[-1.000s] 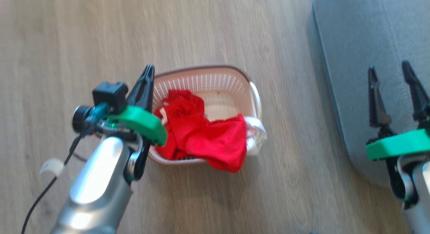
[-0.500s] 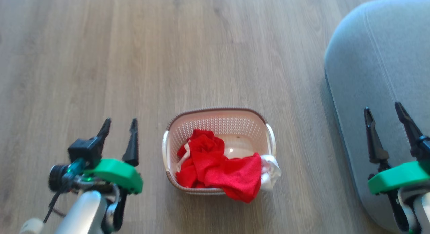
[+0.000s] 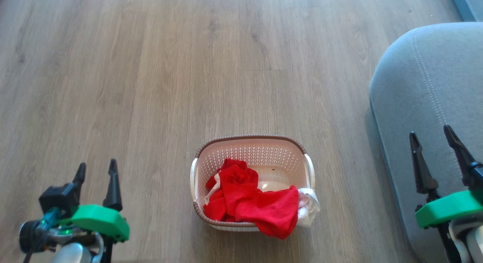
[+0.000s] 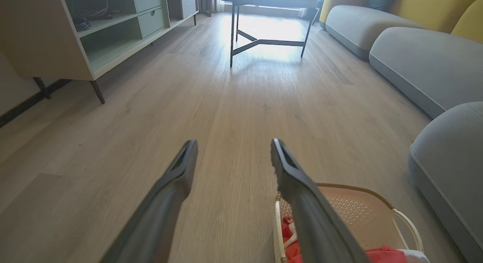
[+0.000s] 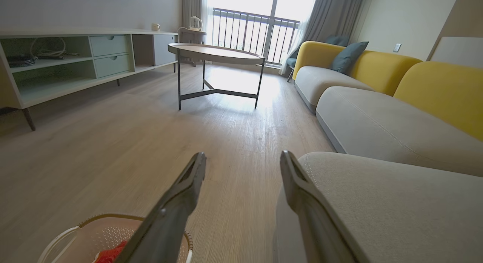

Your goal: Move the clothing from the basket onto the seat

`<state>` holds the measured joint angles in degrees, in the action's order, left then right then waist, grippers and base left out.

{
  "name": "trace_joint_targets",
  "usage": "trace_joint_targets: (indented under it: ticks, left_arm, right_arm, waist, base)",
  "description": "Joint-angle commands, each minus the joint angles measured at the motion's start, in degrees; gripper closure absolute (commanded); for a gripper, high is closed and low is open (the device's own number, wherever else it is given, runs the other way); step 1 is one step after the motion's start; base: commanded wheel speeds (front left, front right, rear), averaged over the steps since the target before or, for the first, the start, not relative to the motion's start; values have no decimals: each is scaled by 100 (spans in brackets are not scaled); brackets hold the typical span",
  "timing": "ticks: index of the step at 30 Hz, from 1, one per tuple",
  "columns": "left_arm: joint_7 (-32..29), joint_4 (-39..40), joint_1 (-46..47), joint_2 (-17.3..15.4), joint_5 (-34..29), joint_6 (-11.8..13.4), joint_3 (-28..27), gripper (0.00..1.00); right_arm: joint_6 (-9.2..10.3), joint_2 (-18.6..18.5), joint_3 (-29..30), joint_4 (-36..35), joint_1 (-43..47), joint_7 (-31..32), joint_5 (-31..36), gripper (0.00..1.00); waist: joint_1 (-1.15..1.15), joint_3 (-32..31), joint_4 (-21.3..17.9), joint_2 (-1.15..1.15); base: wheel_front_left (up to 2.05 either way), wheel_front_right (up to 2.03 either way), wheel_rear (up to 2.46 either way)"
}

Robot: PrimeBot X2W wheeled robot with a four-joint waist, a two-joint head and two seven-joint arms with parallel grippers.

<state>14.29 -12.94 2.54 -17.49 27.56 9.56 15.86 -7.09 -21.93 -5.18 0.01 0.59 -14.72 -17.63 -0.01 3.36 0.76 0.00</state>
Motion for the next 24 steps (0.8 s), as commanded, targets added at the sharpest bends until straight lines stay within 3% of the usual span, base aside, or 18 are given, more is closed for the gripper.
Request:
trace_joint_targets:
  ticks: [1,6,16,24]
  left_arm:
    - [68,143,118,-209,48,-28,-336,0]
    - [69,188,-40,-200,-34,-197,-591,0]
    - [70,369,-255,-126,-392,-878,-1088,0]
    - [71,334,-184,41,-616,-1094,-1321,0]
  right_arm:
    - [-40,-151,-47,-184,62,-28,-14,0]
    - [-40,-101,-12,-177,178,-28,-17,0]
    - [-40,-53,3,-210,232,-28,-15,0]
    - [-40,-37,-11,-227,169,-28,-10,0]
  waist:
    - [1,-39,-33,0]
    - [1,-111,-85,0]
    - [1,-45,-141,0]
    - [1,92,-144,0]
  base:
    - [0,0,0]
    - [0,0,0]
    - [0,0,0]
    - [0,0,0]
